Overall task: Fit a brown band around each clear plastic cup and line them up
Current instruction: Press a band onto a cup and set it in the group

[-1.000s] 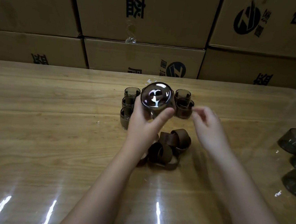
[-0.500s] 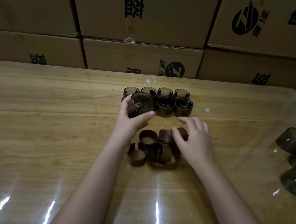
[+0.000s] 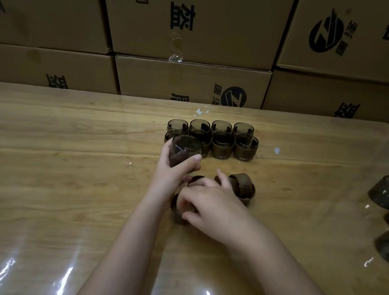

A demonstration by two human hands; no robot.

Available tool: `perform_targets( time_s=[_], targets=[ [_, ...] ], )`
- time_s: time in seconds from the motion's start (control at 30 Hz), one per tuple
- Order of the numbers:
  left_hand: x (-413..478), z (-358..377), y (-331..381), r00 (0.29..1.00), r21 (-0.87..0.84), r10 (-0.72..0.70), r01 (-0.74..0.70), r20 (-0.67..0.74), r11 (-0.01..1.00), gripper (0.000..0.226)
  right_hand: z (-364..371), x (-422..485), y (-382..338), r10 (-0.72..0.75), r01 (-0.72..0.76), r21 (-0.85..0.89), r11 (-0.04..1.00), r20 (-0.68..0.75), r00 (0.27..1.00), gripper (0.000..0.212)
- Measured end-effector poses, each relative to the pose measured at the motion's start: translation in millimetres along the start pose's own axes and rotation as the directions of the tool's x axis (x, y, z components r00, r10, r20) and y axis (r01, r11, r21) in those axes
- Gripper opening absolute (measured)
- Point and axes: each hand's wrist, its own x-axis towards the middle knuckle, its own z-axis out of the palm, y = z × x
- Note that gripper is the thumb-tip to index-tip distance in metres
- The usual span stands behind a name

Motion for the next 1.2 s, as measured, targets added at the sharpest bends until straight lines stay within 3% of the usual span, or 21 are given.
perform_targets(
  time_s=[0.2,0.43,0.5,0.53,0.6,0.67,0.8,0.97,1.07,1.13,1.2],
  targets=[
    [0,2,1,1.000,-0.034,-0.025,0.025,-0.011,0.999,0.041,10,-3,-1,0.020,-0.005,-0.170,0.985,0.088,0.996,0.022],
    [2,-1,19,0.997,-0.121,-0.026,0.017,-0.075,0.993,0.052,-36,-9,8,0.070,-0.078,0.089,0.993,0.091,0.993,0.014],
    [0,4,20,0.998,-0.100,-0.020,0.013,-0.061,0.995,0.055,-54,-15,12,0.039,-0.031,0.186,0.982,-0.043,0.998,0.012],
    [-1,6,19,0.999,-0.080,-0.025,0.022,-0.042,0.997,0.056,-60,-18,14,0.012,0.021,0.172,0.985,-0.189,0.982,0.012],
    [-4,14,17,0.999,-0.019,-0.047,0.047,0.000,0.999,0.061,-63,-20,16,-0.044,0.047,-0.004,0.999,-0.453,0.891,0.011],
    [-6,21,14,0.997,0.043,-0.058,0.056,0.042,0.997,0.063,-57,-17,16,-0.091,-0.015,-0.183,0.983,-0.553,0.828,0.012],
    [-10,27,7,0.991,0.074,-0.065,0.056,0.120,0.996,0.065,-46,-14,21,-0.138,-0.026,-0.279,0.960,-0.553,0.822,0.018],
    [-10,27,5,0.992,0.075,-0.101,0.095,0.081,0.993,0.090,-46,-16,27,-0.192,0.046,-0.312,0.949,-0.456,0.869,0.021],
    [-12,28,4,0.990,0.089,-0.101,0.092,0.102,0.992,0.092,-48,-19,30,-0.201,0.070,-0.300,0.951,-0.432,0.879,0.021],
    [-13,31,2,0.990,0.081,-0.088,0.079,0.115,0.994,0.092,-49,-19,30,-0.186,0.090,-0.219,0.972,-0.471,0.862,0.025],
    [-13,34,0,0.991,0.059,-0.081,0.075,0.110,0.995,0.093,-47,-18,26,-0.121,0.149,0.001,0.989,-0.579,0.807,0.025]
  ],
)
